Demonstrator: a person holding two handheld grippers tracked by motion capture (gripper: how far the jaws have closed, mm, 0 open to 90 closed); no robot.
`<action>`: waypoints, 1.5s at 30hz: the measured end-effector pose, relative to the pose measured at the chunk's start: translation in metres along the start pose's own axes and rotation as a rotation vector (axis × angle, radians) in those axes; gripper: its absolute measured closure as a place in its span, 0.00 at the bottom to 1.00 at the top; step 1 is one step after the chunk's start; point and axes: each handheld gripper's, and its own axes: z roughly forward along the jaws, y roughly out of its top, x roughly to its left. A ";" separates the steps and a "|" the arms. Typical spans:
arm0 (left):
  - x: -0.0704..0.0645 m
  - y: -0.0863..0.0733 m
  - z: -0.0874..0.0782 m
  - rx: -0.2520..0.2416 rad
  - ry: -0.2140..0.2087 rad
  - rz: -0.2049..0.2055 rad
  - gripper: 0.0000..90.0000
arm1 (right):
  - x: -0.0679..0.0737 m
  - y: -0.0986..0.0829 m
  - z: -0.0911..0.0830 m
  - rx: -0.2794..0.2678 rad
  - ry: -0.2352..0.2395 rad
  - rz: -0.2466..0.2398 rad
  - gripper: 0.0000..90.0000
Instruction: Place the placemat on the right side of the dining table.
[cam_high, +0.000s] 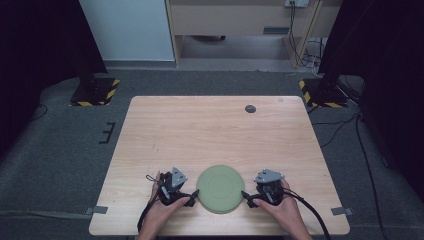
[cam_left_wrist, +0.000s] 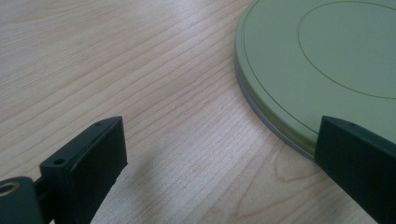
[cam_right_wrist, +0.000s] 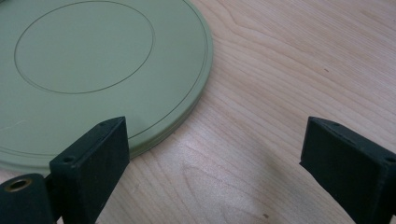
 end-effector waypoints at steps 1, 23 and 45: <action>0.000 0.000 0.001 -0.001 0.004 -0.002 0.02 | 0.000 0.000 0.000 0.000 -0.004 0.003 0.08; -0.003 0.003 0.001 0.003 0.013 -0.012 0.01 | 0.002 0.002 0.000 0.002 -0.026 -0.001 0.09; -0.004 0.005 0.004 0.002 0.033 -0.024 0.00 | 0.007 0.005 0.001 -0.003 -0.058 0.022 0.09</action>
